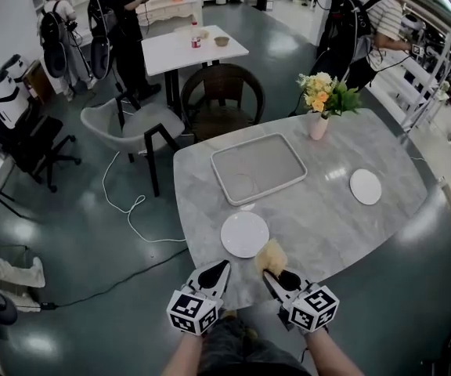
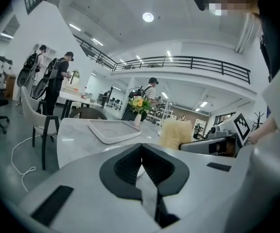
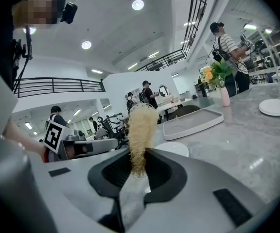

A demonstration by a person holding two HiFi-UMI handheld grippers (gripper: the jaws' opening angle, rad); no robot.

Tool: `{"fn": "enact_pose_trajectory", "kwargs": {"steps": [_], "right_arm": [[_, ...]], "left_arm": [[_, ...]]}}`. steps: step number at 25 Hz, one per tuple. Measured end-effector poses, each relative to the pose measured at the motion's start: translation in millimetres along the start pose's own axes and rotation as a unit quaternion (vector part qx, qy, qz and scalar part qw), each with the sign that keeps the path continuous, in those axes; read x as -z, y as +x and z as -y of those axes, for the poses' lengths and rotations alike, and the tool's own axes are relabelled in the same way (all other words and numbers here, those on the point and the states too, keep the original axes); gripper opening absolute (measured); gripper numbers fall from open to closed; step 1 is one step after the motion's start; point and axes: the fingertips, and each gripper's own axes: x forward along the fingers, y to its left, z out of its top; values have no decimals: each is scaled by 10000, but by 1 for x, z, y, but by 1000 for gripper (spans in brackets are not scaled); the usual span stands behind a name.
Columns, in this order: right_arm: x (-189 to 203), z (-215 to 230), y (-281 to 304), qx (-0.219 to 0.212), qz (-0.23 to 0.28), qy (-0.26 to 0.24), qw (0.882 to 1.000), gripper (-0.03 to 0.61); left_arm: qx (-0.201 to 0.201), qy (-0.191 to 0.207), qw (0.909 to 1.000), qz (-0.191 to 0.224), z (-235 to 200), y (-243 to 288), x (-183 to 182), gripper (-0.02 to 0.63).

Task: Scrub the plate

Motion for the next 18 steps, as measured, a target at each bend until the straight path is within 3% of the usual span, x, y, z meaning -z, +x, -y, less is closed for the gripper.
{"fn": "enact_pose_trajectory", "kwargs": {"steps": [18], "right_arm": [[6,26,54,543,-912,-984,9895,78]], "left_arm": [[107,20,9978,-660,-59,34,19,11]]}}
